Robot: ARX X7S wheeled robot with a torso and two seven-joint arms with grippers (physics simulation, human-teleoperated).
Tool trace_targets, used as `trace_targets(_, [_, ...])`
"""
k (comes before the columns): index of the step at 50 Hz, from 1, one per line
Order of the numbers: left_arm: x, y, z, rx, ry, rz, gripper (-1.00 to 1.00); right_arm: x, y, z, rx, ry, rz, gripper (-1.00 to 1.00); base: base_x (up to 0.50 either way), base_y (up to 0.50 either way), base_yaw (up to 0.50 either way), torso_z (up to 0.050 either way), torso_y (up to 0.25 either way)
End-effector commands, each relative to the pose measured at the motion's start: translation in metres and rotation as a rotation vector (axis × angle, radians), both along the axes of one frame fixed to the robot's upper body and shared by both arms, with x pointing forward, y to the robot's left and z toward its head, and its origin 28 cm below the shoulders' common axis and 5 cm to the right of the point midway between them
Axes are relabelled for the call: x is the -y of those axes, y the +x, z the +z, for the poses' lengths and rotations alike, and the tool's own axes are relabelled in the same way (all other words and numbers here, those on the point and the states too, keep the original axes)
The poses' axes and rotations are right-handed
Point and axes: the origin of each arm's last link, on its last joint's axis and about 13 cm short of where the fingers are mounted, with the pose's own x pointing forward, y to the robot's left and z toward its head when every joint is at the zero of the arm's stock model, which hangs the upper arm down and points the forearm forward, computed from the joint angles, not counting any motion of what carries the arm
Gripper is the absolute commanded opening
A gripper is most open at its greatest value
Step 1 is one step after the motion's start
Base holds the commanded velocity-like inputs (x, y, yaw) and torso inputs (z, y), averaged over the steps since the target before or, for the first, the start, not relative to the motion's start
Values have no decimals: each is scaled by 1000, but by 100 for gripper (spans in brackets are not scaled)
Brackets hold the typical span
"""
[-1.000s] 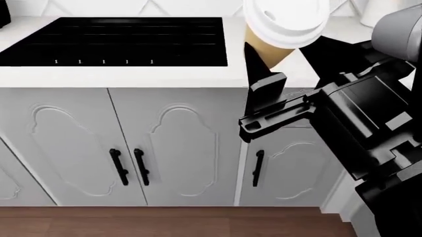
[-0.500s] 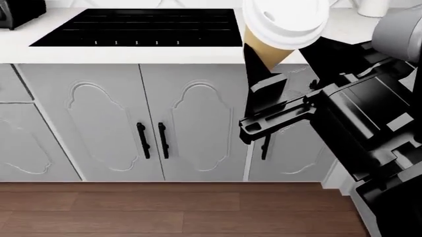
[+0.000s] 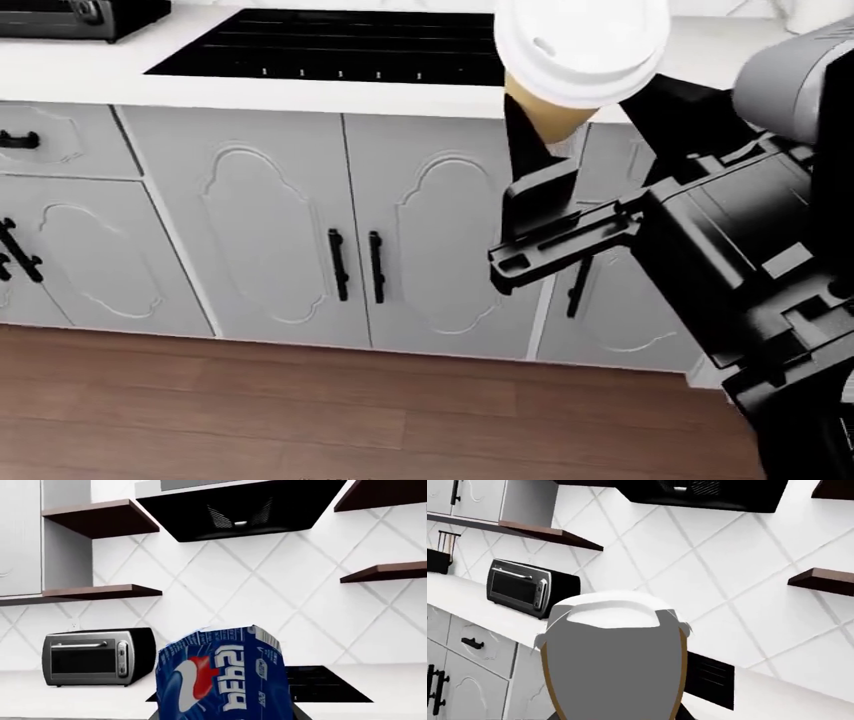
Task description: Move the drinks to the dining counter.
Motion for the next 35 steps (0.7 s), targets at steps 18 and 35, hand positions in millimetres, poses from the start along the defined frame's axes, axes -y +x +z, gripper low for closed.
trace_targets(18, [0, 0, 0, 2, -7, -2, -100, 0, -1, -2, 23, -38, -10, -100, 0, 0, 500, 0, 0])
trace_targets(35, [1, 0, 0, 1, -2, -5, -100, -1, -1, -2, 20, -48, 2, -100, 0, 0, 500, 0, 0])
